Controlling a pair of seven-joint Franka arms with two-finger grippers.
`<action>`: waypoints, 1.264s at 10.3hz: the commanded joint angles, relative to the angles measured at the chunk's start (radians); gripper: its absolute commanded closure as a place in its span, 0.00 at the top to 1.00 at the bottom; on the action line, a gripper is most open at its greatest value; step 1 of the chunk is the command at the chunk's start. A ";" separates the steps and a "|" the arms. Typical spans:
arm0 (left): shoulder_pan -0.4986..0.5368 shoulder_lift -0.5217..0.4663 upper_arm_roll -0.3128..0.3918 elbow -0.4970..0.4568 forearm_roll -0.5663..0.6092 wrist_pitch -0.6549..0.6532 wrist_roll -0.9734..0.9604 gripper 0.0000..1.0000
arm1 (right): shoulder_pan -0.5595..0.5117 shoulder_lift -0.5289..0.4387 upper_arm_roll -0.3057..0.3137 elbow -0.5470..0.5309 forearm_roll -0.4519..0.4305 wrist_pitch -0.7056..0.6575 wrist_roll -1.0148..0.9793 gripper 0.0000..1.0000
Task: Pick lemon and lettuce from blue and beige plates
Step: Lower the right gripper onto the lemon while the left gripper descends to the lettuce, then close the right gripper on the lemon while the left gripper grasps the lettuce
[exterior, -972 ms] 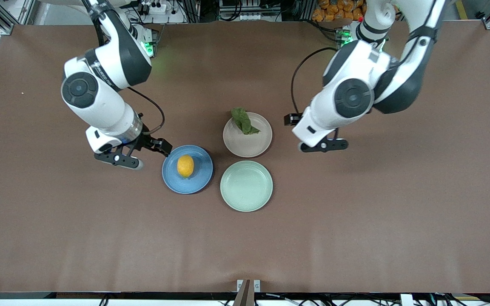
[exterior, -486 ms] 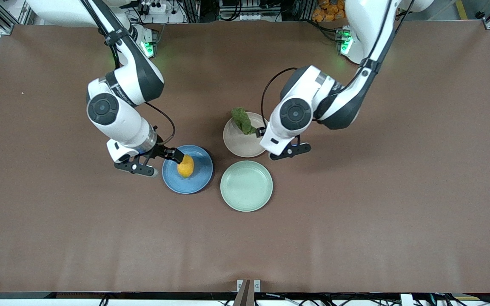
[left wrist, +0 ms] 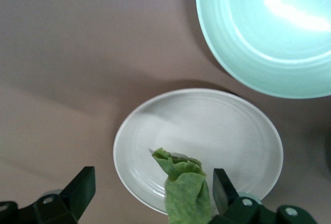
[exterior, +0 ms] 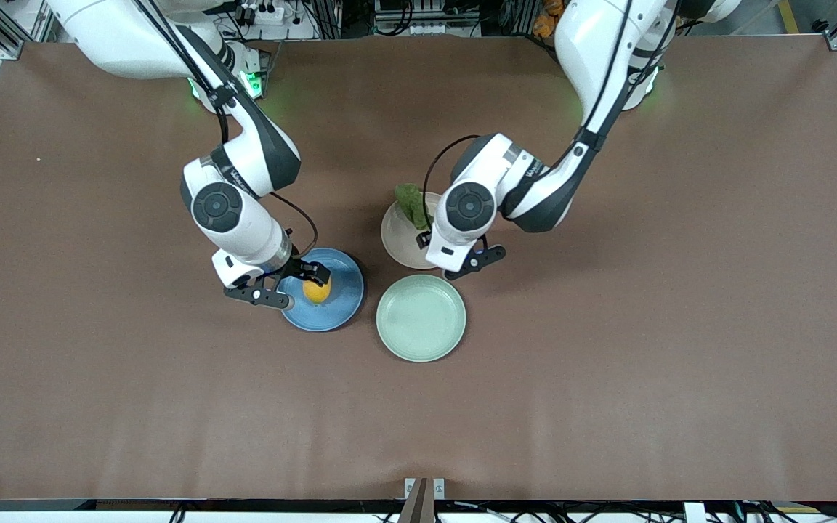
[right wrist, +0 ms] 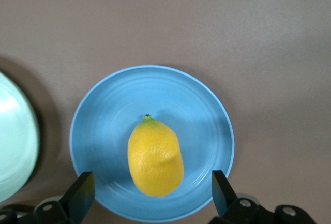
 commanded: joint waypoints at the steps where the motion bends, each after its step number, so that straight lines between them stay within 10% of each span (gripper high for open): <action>1: -0.063 0.028 0.011 0.018 -0.026 0.028 -0.057 1.00 | 0.005 0.035 0.004 0.003 -0.041 0.021 0.045 1.00; 13: -0.169 0.136 0.009 0.017 -0.021 0.106 -0.070 1.00 | 0.030 0.165 0.018 0.005 -0.254 0.124 0.264 1.00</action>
